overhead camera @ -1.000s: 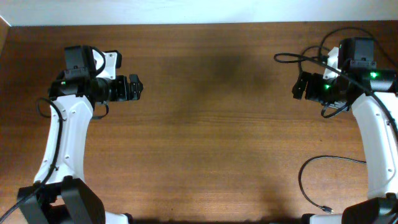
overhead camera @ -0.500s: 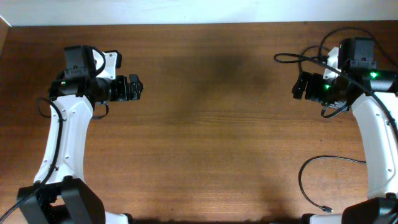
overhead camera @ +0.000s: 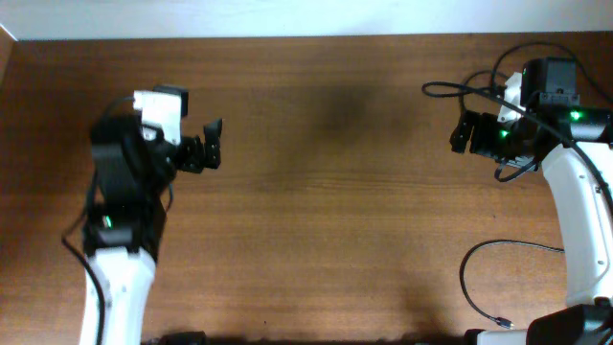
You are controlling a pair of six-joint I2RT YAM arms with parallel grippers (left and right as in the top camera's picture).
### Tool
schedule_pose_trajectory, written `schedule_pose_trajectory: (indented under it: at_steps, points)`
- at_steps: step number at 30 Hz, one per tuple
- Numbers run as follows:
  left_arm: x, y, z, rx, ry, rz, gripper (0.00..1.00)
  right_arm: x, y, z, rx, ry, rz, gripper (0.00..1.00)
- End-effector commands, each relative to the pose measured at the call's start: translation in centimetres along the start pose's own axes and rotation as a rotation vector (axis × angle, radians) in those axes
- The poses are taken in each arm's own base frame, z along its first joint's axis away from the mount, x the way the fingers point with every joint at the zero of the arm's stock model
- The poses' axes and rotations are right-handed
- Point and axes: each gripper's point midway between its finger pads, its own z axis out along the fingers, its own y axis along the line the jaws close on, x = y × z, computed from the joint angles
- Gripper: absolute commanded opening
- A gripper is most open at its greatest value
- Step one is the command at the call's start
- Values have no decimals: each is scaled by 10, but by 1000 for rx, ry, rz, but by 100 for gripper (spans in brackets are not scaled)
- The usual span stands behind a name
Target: Untangle cables
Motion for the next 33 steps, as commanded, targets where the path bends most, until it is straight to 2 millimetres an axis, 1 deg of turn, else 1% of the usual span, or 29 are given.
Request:
schedule_pose_trajectory:
  at_steps: [1,3,4,7,12,15,17,22,28,33]
  points:
    - [16,-14,-23,1,-118,50,99,-5,2,-10,4,-33,-14,100]
    - [32,-20,-38,-4,-166,63,99,-5,2,-10,4,-33,-14,100]
    - [36,-22,-43,-6,-180,67,99,-5,2,-10,4,-33,-14,100]
    - [40,-25,-55,-10,-220,77,99,-5,2,-10,4,-33,-14,100]
    - [41,-30,-75,-20,-302,97,99,-5,2,-10,4,-33,-14,100]
    - [43,-34,-87,-31,-430,130,99,-5,2,-10,4,-33,-14,100]
    - [49,-37,-93,-32,-504,149,99,-5,2,-10,4,-33,-14,100]
    - [65,-40,-96,-38,-572,160,99,-5,2,-10,4,-33,-14,100]
    - [75,-42,-110,-63,-675,183,99,-5,2,-10,4,-33,-14,100]
    - [88,-40,-103,-68,-639,172,99,-5,2,-10,4,-33,-14,100]
